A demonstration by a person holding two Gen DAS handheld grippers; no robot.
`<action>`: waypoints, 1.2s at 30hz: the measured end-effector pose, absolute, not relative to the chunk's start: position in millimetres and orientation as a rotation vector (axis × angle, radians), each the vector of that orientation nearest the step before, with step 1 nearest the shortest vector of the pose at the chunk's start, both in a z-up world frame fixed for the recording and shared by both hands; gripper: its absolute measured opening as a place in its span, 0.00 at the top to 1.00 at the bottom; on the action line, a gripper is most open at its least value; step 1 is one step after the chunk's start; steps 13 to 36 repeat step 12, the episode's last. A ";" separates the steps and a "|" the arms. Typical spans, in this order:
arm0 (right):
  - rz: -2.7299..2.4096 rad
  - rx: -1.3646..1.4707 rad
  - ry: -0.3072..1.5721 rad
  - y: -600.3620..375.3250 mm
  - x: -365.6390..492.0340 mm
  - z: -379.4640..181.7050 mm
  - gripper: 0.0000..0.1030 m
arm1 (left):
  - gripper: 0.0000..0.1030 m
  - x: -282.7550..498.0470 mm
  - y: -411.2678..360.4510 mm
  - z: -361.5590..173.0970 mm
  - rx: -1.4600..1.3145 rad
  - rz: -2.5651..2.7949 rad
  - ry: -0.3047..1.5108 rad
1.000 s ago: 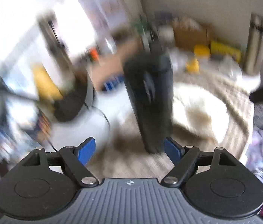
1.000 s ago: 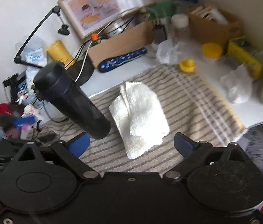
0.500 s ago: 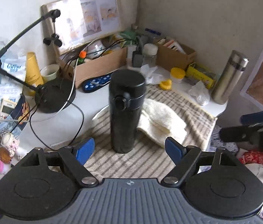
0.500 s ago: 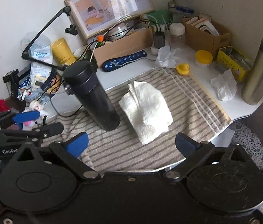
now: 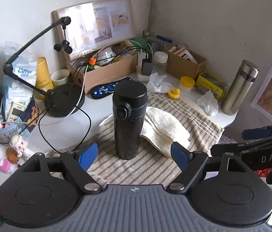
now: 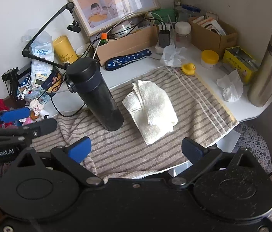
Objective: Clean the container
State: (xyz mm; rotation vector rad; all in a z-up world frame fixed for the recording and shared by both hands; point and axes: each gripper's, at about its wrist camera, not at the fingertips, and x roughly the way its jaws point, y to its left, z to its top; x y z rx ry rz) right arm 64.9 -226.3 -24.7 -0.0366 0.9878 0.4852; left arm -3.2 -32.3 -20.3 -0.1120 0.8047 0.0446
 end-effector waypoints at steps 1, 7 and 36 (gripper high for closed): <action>0.489 -0.038 0.984 -225.8 65.3 -23.6 0.02 | 0.20 -3.2 -32.0 -19.8 -0.118 0.042 0.806; 0.494 -0.040 0.989 -225.5 69.3 -23.6 0.02 | 0.20 -0.7 -30.2 -19.3 -0.129 0.039 0.799; 0.494 -0.037 1.000 -225.1 72.3 -25.3 0.02 | 0.20 0.2 -28.9 -20.5 -0.137 0.019 0.793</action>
